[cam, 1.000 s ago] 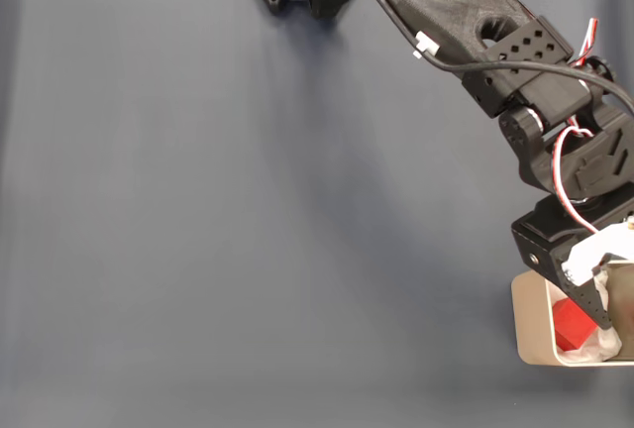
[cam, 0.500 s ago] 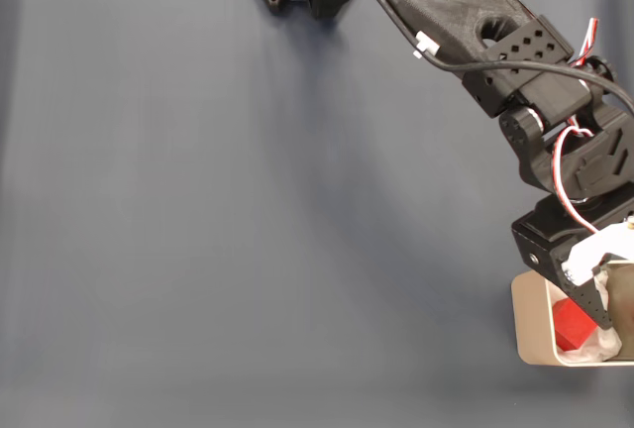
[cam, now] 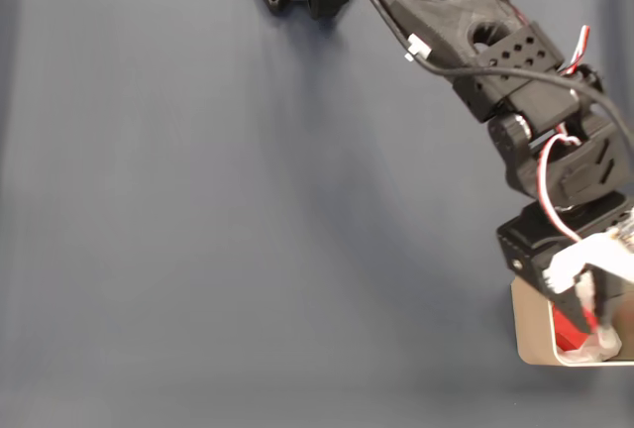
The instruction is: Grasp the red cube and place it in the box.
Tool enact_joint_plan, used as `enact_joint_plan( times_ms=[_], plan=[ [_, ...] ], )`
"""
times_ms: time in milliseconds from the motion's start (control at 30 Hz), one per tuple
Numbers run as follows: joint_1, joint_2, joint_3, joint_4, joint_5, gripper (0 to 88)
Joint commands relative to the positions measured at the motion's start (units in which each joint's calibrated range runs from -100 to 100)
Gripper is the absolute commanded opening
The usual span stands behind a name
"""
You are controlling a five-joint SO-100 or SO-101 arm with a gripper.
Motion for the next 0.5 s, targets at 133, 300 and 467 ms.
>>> enact_joint_plan(
  times_ms=[133, 300, 467],
  plan=[
    [4.1, -10.1, 0.3, 3.8, 0.8, 0.0],
    [8.1, -14.4, 1.0, 8.7, 0.4, 0.0],
    [11.8, -18.9, 1.0, 15.5, -0.1, 0.0]
  ],
)
